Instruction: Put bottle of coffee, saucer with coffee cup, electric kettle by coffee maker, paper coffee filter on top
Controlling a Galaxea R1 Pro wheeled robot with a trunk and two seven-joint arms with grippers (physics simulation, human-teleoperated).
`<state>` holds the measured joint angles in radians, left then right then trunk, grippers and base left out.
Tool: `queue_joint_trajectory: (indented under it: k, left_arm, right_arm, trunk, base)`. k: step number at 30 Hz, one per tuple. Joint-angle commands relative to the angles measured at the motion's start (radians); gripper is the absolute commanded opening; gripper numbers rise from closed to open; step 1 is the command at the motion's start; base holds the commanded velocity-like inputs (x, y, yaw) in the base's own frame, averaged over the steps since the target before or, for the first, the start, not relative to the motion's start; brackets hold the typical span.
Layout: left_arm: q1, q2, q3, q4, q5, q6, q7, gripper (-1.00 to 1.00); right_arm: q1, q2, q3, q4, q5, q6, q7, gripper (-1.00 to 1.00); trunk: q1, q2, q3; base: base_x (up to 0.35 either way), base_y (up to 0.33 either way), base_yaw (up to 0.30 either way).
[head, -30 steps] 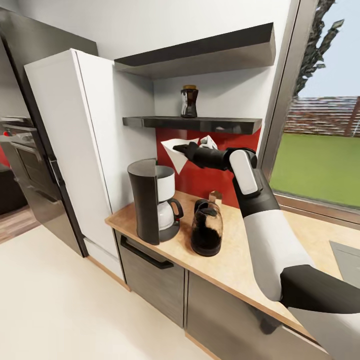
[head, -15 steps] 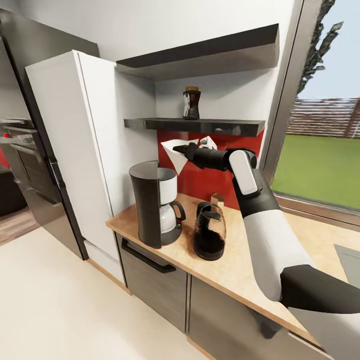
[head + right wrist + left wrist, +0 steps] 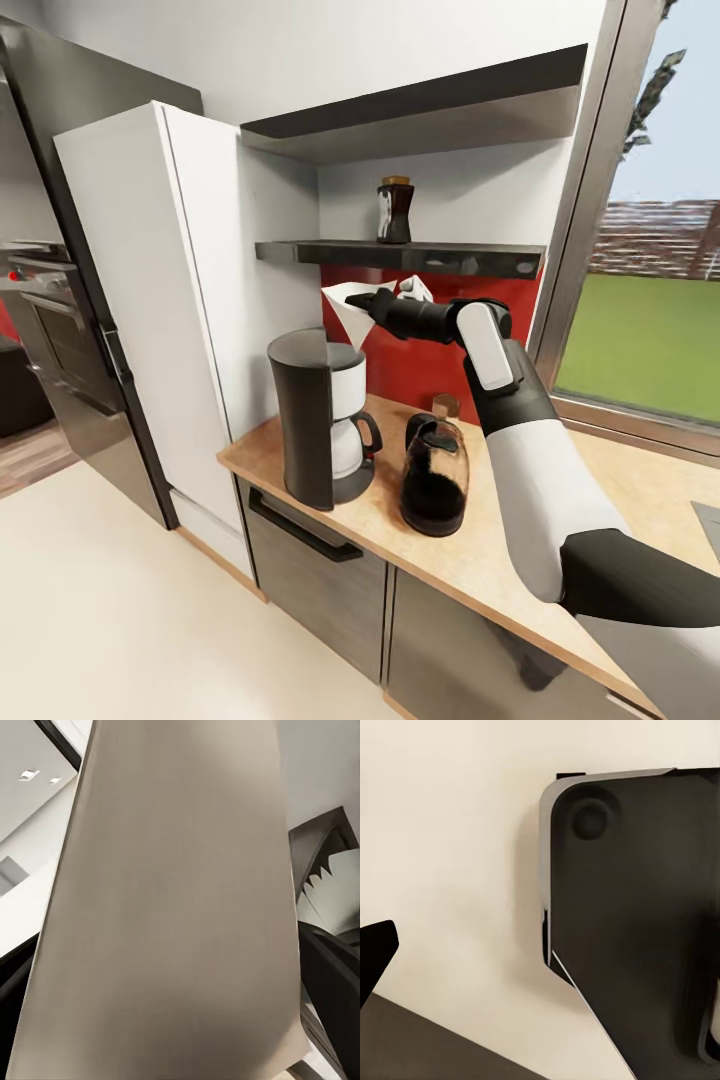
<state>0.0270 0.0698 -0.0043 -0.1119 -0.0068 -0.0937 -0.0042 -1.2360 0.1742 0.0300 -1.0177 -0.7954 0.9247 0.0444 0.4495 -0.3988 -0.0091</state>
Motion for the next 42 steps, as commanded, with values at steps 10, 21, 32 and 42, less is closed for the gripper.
queue_joint_trajectory:
  k: [10, 21, 32, 42]
  left_arm:
    - [0.001, 0.001, 0.001, -0.002, 0.001, -0.001, 0.000, 1.00]
    - [0.001, 0.001, 0.001, -0.002, 0.001, -0.002, 0.000, 1.00]
    - [0.001, 0.001, 0.001, -0.002, 0.001, -0.002, 0.000, 1.00]
    - [0.001, 0.001, 0.001, -0.002, 0.001, -0.001, 0.000, 1.00]
  right_arm:
    - [0.000, 0.000, -0.001, 0.001, 0.008, 0.003, 0.005, -1.00]
    - [0.001, 0.000, -0.002, 0.017, 0.009, 0.003, 0.006, -1.00]
    - [0.003, 0.000, -0.002, 0.018, 0.012, 0.003, 0.006, -1.00]
    - [0.004, 0.000, -0.002, 0.042, 0.009, 0.002, 0.006, -1.00]
  trunk:
    - [0.000, -0.001, -0.001]
    - [0.000, -0.001, -0.001]
    - [0.000, -0.001, -0.001]
    - [0.000, -0.001, -0.001]
  base:
    - [0.069, 0.046, 0.000]
    - [0.151, 0.031, 0.000]
    - [0.003, 0.001, 0.000]
    - [0.093, 0.000, 0.000]
